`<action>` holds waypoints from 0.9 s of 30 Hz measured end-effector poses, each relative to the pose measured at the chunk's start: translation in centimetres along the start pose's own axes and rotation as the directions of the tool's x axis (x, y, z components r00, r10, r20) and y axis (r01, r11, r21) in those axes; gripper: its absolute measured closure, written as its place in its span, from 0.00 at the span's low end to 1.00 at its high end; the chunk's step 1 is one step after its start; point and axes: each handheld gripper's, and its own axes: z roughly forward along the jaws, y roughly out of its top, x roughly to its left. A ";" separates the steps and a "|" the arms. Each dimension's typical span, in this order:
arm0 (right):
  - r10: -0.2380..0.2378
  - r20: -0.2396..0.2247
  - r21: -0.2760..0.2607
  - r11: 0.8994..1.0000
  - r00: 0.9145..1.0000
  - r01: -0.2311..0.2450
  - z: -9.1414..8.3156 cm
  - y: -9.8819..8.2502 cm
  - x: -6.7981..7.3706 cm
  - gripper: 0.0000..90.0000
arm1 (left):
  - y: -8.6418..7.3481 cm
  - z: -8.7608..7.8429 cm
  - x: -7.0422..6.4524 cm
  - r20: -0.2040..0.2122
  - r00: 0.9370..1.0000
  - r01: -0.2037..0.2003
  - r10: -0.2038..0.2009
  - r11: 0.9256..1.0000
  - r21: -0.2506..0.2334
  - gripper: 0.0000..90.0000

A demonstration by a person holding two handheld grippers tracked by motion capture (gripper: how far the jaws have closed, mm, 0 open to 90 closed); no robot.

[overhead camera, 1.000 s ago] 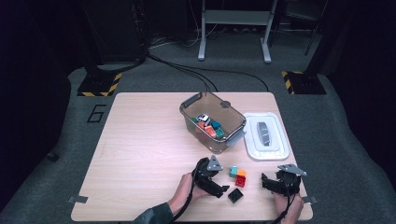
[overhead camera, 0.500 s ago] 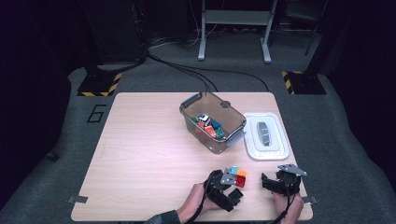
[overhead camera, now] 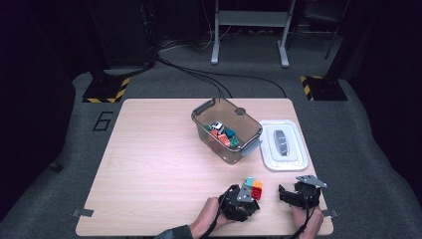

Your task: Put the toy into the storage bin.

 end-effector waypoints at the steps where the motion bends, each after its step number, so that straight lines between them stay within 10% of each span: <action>1: 0.000 0.000 0.000 1.000 1.000 0.000 0.0 0.0 0.0 0.12 | 0.0 -0.1 0.1 0.003 1.000 -0.002 0.002 1.000 0.002 0.65; 27: 0.000 0.000 0.000 1.000 1.000 0.000 0.0 0.0 0.0 0.12 | -1.9 -5.4 4.9 -0.091 0.993 0.074 -0.079 0.996 -0.053 0.66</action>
